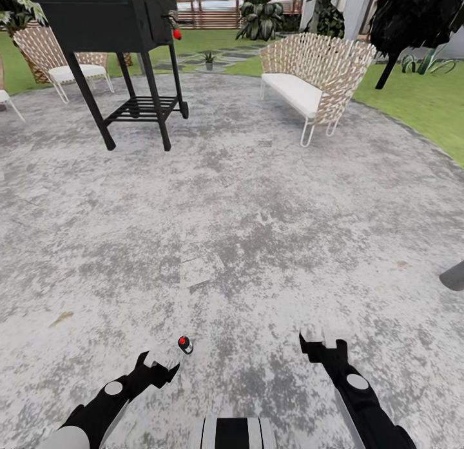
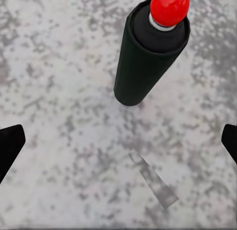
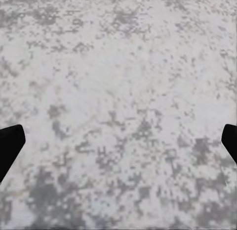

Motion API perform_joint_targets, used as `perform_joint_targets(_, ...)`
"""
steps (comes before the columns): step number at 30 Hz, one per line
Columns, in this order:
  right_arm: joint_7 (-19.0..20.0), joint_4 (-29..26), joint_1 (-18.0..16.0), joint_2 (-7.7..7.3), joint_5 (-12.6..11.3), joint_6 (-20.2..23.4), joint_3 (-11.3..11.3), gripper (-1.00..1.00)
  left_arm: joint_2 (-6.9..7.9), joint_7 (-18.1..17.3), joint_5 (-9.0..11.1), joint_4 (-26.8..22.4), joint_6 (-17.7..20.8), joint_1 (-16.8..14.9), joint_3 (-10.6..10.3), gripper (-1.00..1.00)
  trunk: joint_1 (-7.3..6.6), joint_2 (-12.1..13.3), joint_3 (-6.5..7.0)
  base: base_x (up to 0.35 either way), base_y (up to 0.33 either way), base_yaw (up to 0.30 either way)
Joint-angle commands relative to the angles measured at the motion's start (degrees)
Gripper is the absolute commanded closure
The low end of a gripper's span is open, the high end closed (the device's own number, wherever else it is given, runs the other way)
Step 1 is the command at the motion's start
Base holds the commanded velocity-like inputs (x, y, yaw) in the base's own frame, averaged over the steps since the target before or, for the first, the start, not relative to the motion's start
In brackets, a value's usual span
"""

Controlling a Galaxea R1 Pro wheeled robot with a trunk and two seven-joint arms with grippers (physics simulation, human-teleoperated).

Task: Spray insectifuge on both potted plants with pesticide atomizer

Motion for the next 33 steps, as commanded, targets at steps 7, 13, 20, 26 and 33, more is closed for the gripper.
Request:
perform_joint_targets(7,-0.1,-0.4,0.0,0.22,0.3,0.3,-0.1,-1.0,0.03,0.0,-0.3,0.0,-0.4,0.0,-0.1,-1.0,0.12,-0.1,-1.15,0.0,0.0,0.0)
perform_joint_targets(13,-0.2,-0.3,0.0,0.34,0.2,0.3,-0.1,-1.0,0.03,0.0,-0.4,-0.1,-0.3,0.0,-0.1,-1.0,0.12,-0.1,-1.15,0.0,0.0,0.0)
perform_joint_targets(20,-0.2,-0.3,0.0,0.32,0.2,0.3,-0.2,-1.0,-0.04,0.8,-0.2,-0.1,-0.4,0.0,-0.1,-1.0,0.12,-0.1,-1.15,0.143,-0.033,0.0)
perform_joint_targets(26,-0.2,-0.4,0.0,0.33,0.2,0.3,-0.2,-1.0,-0.05,1.3,-0.2,-0.1,-0.4,0.0,-0.1,-1.0,0.12,-0.1,-1.15,0.125,-0.051,0.0)
perform_joint_targets(33,-0.2,-0.4,0.0,0.33,0.2,0.3,-0.2,-1.0,-0.11,1.3,-0.2,0.0,-0.4,0.0,-0.1,-1.0,0.12,-0.1,-1.15,0.014,-0.011,0.0)
